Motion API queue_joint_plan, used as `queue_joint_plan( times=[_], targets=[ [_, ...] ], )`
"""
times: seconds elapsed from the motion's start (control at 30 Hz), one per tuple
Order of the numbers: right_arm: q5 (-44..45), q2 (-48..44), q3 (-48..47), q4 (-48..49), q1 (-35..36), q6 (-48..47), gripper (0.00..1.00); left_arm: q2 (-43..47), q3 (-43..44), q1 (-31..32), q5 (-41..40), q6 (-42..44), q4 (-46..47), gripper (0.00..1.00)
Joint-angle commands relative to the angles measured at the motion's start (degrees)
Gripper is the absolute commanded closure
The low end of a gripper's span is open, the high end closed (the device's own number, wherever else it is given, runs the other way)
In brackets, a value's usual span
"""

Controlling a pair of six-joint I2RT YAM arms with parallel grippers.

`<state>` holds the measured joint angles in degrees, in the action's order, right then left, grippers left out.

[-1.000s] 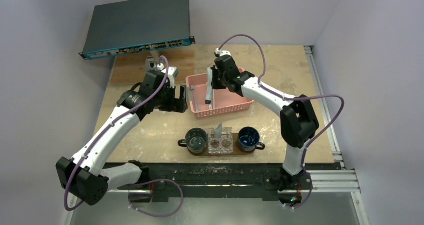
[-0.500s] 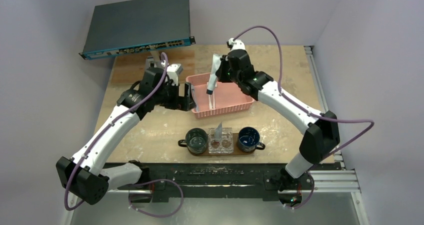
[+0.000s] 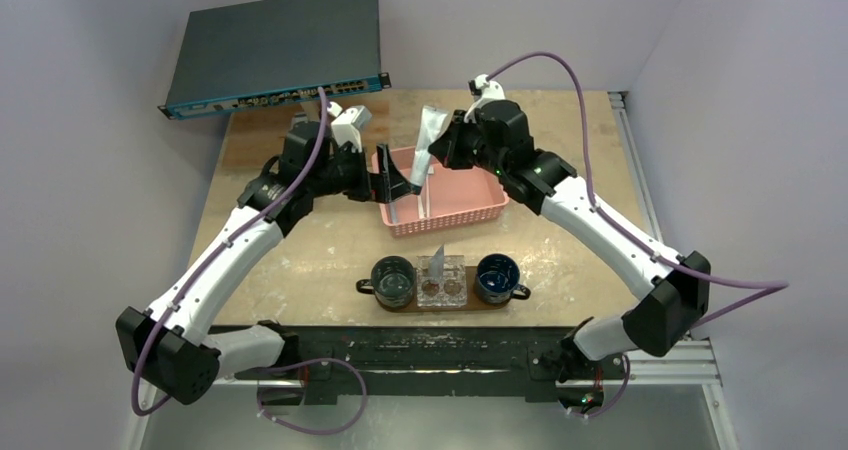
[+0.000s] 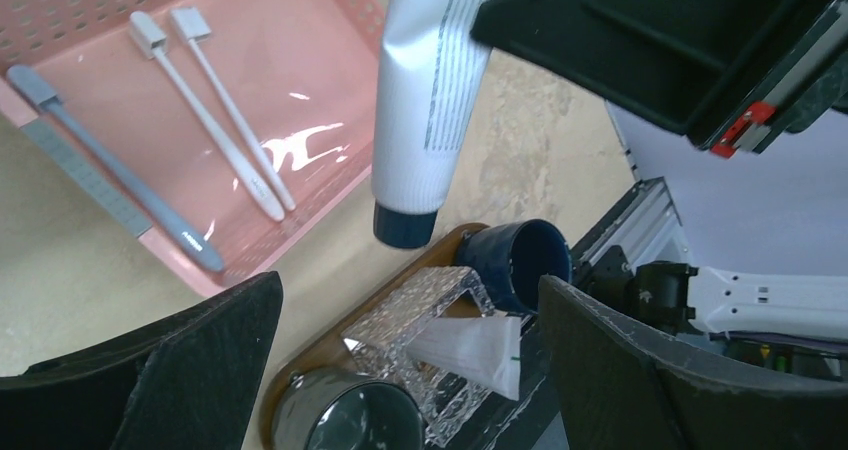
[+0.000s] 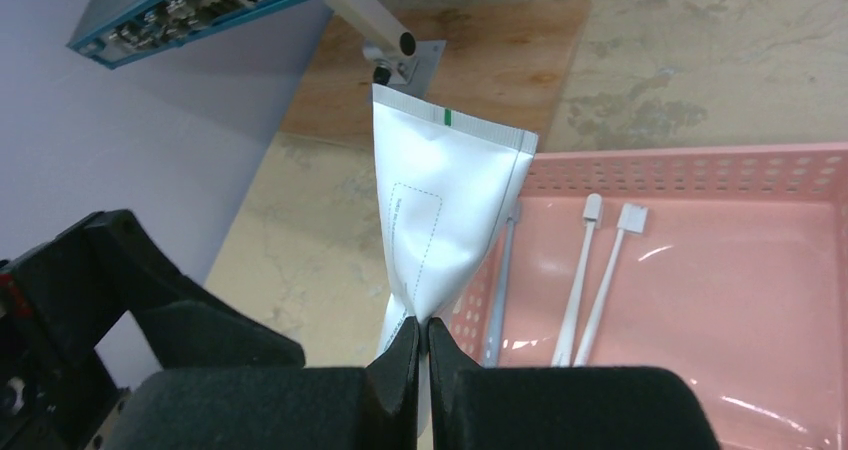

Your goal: Prepare toiletry sets of a toothbrush and toothpaste on the tray

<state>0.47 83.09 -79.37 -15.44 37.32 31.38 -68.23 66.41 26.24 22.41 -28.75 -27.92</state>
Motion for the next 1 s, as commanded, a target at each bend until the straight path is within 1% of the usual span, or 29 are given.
queue_joint_plan(
  times=[0.0,0.13,0.33,0.47,0.6,0.73,0.87,0.9,0.97],
  targets=[
    [-5.37,-3.78,0.4,2.68,-0.14,2.45,1.0,-0.68,-0.12,-0.38,5.21,-2.78,8.77,0.01],
    [-8.64,-5.25,0.76,2.97,0.06,3.6,1.0,-1.67,-0.6,-0.25,7.23,-3.36,10.59,0.02],
    [-9.87,-7.15,0.63,3.13,0.77,5.04,1.0,-2.42,-1.76,0.65,9.22,-4.24,13.39,0.04],
    [-10.37,-7.57,0.54,3.31,1.41,5.91,1.0,-2.8,-1.65,2.03,9.53,-4.22,13.95,0.1],
    [-9.85,-8.1,0.54,3.0,1.94,6.15,1.0,-2.43,-1.76,2.96,9.93,-4.19,14.19,0.25],
    [-8.71,-8.76,1.13,2.87,2.16,6.4,1.0,-1.9,-2.06,3.67,10.54,-4.23,14.65,0.5],
    [-8.41,-9.2,1.25,2.68,2.45,6.77,1.0,-1.03,-2.65,3.96,11.22,-4.41,14.82,0.68],
    [-8.24,-9.25,1.32,2.46,2.49,6.72,1.0,-0.69,-2.93,3.99,11.45,-4.38,14.83,0.75],
    [-7.96,-9.54,1.47,2.13,2.53,6.69,1.0,0.08,-3.35,4.05,11.66,-4.45,14.68,1.0]
  ],
)
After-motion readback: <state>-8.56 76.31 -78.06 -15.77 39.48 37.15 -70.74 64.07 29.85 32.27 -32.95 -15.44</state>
